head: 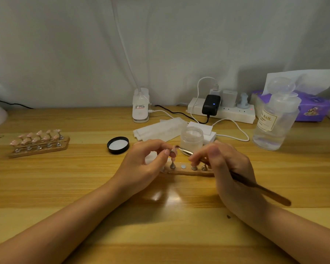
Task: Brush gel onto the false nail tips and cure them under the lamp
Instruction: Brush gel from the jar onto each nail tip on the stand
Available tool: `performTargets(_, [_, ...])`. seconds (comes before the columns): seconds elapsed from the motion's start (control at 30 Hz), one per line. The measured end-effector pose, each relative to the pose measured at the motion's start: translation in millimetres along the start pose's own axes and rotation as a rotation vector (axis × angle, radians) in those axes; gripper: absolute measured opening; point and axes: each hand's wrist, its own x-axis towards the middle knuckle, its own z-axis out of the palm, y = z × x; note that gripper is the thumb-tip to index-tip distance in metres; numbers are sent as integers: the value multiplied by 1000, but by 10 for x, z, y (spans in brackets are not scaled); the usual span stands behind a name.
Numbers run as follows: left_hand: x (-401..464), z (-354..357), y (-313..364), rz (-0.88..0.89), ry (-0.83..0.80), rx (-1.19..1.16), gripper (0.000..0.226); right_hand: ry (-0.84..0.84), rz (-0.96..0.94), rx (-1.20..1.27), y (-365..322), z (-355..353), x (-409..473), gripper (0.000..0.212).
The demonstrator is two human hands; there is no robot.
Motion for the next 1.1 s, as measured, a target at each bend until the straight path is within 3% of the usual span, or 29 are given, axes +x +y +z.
performTargets(0.4, [21, -5, -15, 10, 3, -16, 19, -50, -38, -73, 16, 1, 6, 44])
performTargets(0.6, [-2, 5, 21, -3, -6, -39, 18, 25, -11, -18, 24, -18, -20, 37])
performTargets(0.83, [-8, -9, 6, 9, -10, -30, 22, -4, -18, -23, 44, -12, -25, 51])
performTargets(1.1, [2, 2, 1, 16, -1, -37, 19, -39, -39, -54, 43, -1, -7, 49])
